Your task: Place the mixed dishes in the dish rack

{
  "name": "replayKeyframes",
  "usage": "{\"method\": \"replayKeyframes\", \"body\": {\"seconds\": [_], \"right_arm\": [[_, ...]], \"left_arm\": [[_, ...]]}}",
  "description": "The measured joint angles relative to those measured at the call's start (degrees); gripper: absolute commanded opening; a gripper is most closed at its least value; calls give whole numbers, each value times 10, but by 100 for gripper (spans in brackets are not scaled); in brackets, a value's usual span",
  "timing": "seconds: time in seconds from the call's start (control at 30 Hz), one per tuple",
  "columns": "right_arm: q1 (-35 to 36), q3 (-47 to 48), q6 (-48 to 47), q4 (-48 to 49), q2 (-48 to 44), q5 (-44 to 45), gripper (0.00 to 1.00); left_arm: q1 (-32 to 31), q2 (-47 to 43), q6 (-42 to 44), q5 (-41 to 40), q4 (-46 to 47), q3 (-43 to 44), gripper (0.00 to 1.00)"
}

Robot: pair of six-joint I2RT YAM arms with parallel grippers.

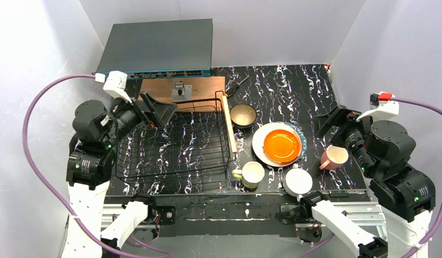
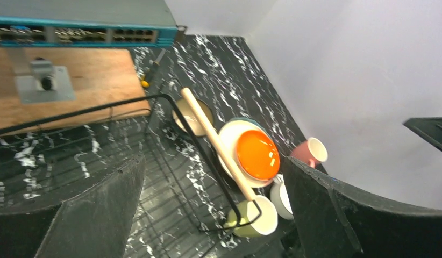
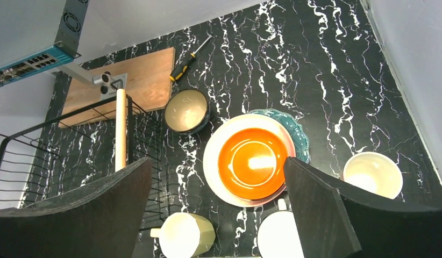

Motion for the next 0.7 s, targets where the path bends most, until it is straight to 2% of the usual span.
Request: {"method": "replayKeyframes", "body": {"seconds": [0.4,0.53,0.7], "right_arm": [[0,-43,-10,8,-5,-78,100],[0,-80,-9,8,-5,-103,100],[0,-102,-2,4,-5,-109,100]], "left_arm": [[-14,27,-96,162,72,-70,99],[-72,45,-111,169,91,-79,100],[-197,82,-113,133,104,-87,99]]}}
